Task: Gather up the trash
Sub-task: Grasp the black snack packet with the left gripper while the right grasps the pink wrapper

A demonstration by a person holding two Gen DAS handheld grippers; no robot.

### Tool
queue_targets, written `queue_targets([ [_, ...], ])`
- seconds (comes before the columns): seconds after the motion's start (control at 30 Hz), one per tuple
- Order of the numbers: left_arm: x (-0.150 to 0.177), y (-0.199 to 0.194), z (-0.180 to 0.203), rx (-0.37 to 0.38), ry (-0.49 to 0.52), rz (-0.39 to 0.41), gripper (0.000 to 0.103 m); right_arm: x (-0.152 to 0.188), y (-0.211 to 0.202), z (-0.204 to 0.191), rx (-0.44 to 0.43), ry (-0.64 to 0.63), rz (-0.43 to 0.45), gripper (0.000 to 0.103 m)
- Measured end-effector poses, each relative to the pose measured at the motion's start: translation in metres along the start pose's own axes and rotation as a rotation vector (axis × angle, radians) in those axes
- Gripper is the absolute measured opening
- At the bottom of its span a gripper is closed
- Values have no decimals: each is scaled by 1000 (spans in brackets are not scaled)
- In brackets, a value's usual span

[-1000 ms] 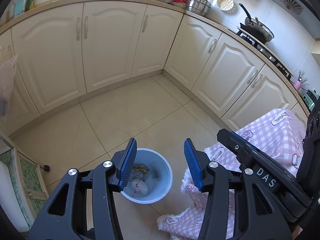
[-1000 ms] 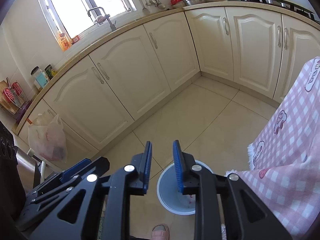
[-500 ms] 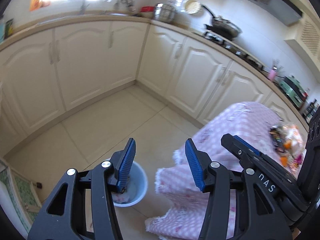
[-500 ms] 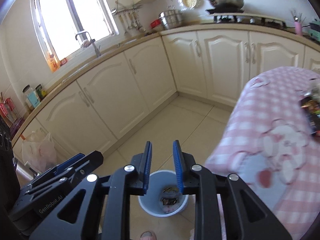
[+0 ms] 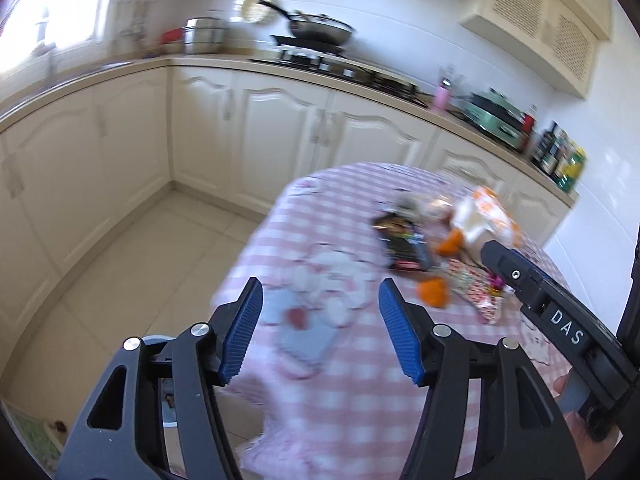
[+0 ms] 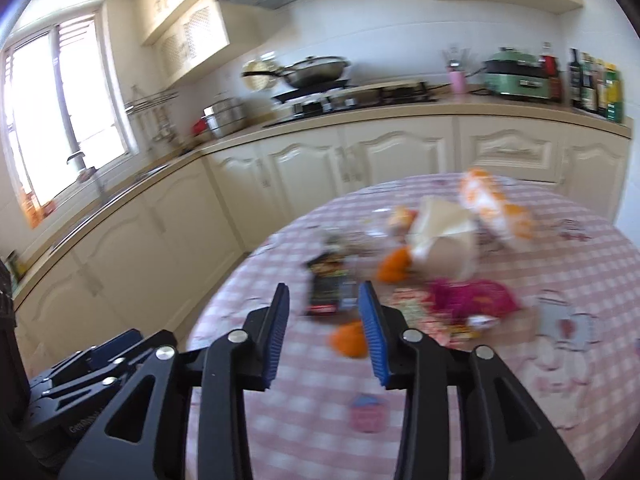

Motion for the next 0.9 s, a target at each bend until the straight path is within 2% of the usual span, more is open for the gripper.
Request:
queue_targets([
  [0.13,3,12,37,22,49,-24,64,4,0,58,122,52,-28,53],
  [0.27,3,24,58,31,80,-48,67,13,15,79,101,88,-109,55],
  [0.33,1,32,64,33,91,-64,69,14,23,78,95,82,-129,56],
  [0.4,-3,41,69,28,99,-75,70,13,33,80,133,61,-148,57],
  [0.47,-6,50,74,27,102,-85,71,13,40,84,122,70,-154,57],
  [0.53,-8,57,76,26,104,-94,72,10,44,87,123,74,-146,51],
  [0.57,-9,63,78,23,105,-103,72,9,45,89,120,81,-136,37],
  [0.67,-11,76,80,21,105,-116,72,4,41,92,123,93,-93,32],
  [0.77,-11,93,82,18,88,-146,72,-1,36,91,102,98,-43,31],
  [0.9,-12,111,82,-3,75,-166,72,-4,35,92,78,116,-23,31],
])
Point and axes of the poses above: each gripper's, at about its wrist camera, not at the fingertips, and y roughly the way its jaws point, z to its right, x to its underside, the point moved 6 cm from there along y, roughly the way its jaws point, and after that the axes turned 2 degrees about -y, right-handed, at the moved point
